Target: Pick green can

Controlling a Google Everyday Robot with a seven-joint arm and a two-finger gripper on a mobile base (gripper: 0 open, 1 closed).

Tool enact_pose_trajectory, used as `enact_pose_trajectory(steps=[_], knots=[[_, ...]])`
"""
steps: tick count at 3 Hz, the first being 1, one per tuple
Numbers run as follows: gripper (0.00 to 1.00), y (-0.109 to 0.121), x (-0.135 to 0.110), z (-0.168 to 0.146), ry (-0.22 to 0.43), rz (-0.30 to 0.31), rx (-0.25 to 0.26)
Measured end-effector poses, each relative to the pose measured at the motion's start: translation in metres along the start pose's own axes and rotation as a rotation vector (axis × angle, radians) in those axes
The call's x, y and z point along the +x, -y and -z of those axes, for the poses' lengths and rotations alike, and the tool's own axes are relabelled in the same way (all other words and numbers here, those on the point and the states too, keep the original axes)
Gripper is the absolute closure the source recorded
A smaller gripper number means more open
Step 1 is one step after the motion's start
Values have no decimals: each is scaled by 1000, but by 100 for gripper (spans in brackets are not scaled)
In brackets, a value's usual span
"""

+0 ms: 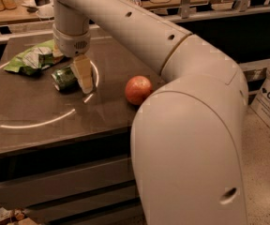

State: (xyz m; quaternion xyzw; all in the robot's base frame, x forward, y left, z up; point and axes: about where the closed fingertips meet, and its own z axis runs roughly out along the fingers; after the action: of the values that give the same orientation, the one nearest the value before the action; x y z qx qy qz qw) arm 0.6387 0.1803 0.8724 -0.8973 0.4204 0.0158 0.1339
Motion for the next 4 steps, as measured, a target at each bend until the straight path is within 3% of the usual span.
enact_pose_trajectory(steps=[1, 2, 3, 4], knots=[[35, -5, 0, -14, 35, 73, -65], [59, -9, -2, -18, 29, 106, -112], [81, -10, -10, 15, 65, 127, -46], [100, -15, -21, 81, 224, 117, 116]])
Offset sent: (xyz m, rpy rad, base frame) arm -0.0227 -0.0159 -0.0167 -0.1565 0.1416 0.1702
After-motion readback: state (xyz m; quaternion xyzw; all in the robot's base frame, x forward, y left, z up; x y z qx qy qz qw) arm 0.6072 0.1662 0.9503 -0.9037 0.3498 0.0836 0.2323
